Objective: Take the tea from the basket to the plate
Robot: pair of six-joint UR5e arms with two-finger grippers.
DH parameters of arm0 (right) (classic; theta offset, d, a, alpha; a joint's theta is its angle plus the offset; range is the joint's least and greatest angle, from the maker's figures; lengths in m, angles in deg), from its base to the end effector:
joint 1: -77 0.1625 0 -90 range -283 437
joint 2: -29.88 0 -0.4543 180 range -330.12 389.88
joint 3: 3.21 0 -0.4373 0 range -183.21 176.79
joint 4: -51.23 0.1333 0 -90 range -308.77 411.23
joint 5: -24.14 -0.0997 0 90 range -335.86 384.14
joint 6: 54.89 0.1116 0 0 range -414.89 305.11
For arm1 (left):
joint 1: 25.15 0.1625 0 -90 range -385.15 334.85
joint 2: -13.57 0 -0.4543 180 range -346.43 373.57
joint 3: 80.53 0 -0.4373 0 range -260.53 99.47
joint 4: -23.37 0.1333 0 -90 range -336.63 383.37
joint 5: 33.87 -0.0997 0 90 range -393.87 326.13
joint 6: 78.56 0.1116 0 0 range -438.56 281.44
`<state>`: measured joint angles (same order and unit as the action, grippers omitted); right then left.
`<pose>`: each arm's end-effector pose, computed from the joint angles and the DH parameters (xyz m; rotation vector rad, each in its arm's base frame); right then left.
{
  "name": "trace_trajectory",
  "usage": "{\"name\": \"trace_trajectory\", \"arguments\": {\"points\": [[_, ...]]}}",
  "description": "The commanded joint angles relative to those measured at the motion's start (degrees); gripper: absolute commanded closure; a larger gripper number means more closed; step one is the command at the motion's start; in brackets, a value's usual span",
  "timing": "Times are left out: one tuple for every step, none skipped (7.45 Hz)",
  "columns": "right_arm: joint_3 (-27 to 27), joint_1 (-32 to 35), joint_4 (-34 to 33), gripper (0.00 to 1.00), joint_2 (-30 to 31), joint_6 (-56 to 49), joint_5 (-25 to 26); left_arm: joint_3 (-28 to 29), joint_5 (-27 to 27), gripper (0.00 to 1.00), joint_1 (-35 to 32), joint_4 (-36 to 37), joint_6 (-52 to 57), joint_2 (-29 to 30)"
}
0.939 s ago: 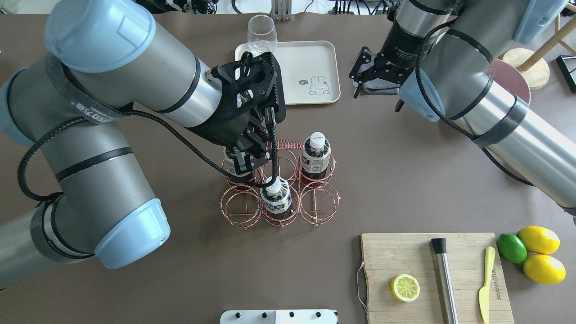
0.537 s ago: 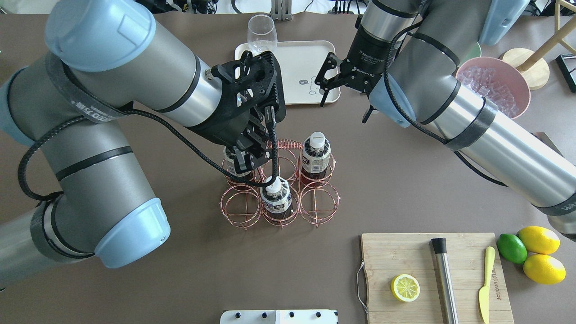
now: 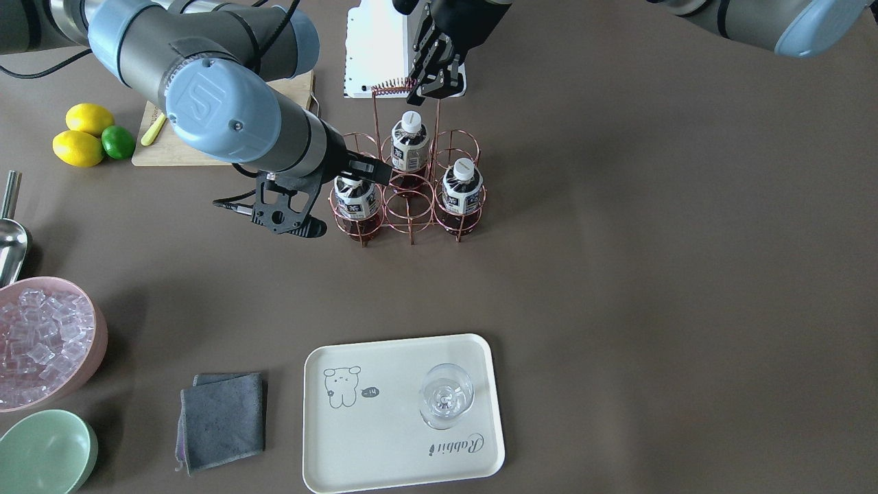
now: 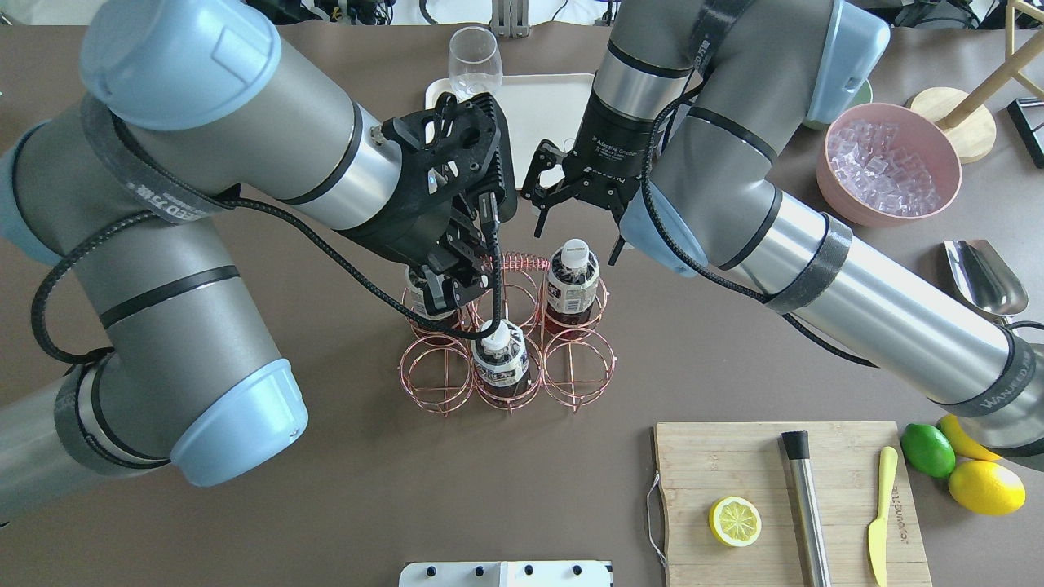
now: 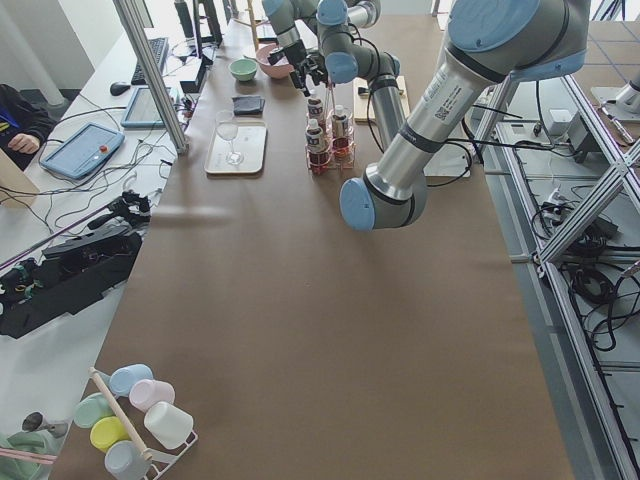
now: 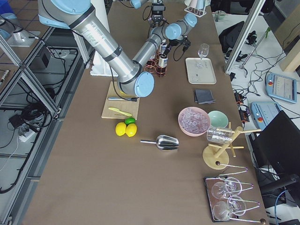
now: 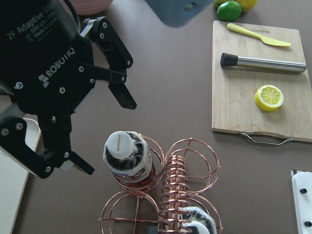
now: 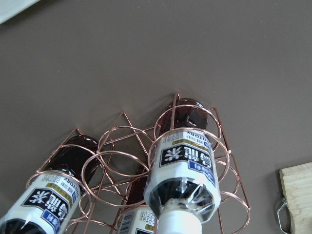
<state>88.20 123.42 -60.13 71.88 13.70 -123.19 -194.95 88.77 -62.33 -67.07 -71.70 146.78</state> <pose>-0.4806 -0.5621 0.1407 -0.5623 -0.9166 0.1489 0.4354 -0.4220 0.0318 0.9312 0.9785 1.2278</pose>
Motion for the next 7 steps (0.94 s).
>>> {"name": "trace_trajectory", "arguments": {"points": [[0.26, -0.97, 0.00, 0.27, 0.10, 0.14, 0.47, -0.02, -0.04, 1.00, 0.00, 0.00, 0.00, -0.06], [0.26, -1.32, 0.00, 0.33, 0.28, 0.14, 1.34, -0.01, -0.04, 1.00, 0.00, 0.00, 0.00, -0.06], [0.08, -1.59, 0.00, 0.35, 0.28, 0.14, 1.78, 0.07, -0.04, 1.00, 0.00, 0.00, 0.00, -0.06], [0.08, -1.76, 0.00, 0.38, 0.28, 0.14, 2.39, -0.01, 0.05, 1.00, 0.00, 0.00, 0.00, 0.03], [0.08, -1.85, 0.00, 0.44, 0.37, 0.14, 2.40, -0.10, 0.05, 1.00, -0.09, 0.00, 0.00, 0.03], [0.17, -1.68, 0.00, 0.68, 0.37, 0.14, 2.40, -0.10, 0.05, 1.00, 0.00, 0.00, 0.00, 0.03], [0.17, -1.07, 0.00, 1.00, 0.19, 0.14, 2.05, -0.02, -0.04, 1.00, -0.09, 0.00, 0.00, 0.03]]}}
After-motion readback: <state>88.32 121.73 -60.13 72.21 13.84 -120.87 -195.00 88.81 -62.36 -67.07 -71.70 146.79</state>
